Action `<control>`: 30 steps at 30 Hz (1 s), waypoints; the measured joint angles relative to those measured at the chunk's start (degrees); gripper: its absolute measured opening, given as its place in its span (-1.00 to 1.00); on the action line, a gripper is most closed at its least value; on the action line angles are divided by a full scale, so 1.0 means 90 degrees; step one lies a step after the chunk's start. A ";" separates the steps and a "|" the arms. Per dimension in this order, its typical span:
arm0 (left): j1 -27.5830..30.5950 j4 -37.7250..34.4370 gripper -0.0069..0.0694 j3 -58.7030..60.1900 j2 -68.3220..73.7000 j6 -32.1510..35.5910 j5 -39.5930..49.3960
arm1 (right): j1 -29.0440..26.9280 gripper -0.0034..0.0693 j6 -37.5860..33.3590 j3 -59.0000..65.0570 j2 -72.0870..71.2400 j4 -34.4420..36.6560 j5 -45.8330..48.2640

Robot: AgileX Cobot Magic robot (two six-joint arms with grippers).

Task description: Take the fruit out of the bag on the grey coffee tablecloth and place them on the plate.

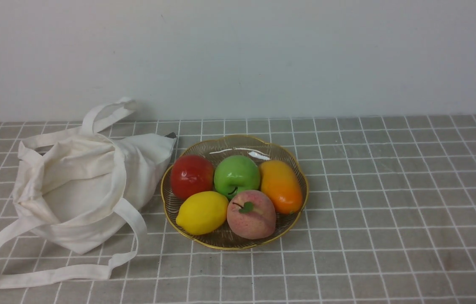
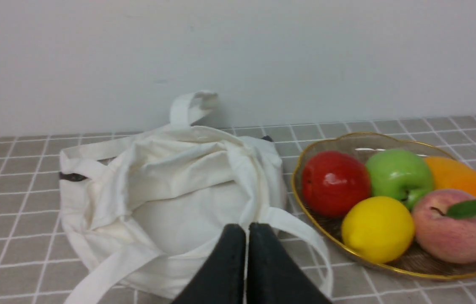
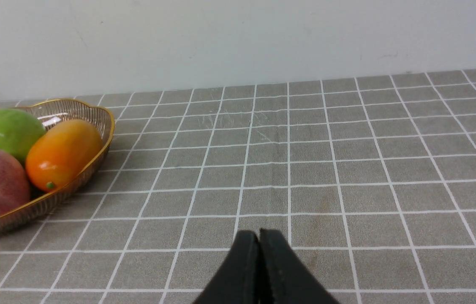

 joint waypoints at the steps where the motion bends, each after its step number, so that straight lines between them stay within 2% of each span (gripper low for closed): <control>1: 0.0196 -0.0042 -0.84 0.0319 -0.0241 0.0061 -0.0155 | 0.0000 -0.95 0.0000 0.0000 0.0000 0.0000 0.0000; 4: 0.0539 -0.0092 -0.84 0.1210 -0.0658 0.0141 -0.0416 | 0.0000 -0.95 0.0000 0.0000 0.0000 0.0000 0.0000; 8: 0.0528 -0.0097 -0.84 0.1660 -0.0681 0.0155 -0.0396 | 0.0000 -0.95 0.0000 0.0000 0.0000 0.0000 0.0000; 30: 0.0414 -0.0117 -0.84 0.1693 -0.0681 0.0252 -0.0153 | 0.0000 -0.95 0.0000 0.0000 0.0000 0.0000 0.0000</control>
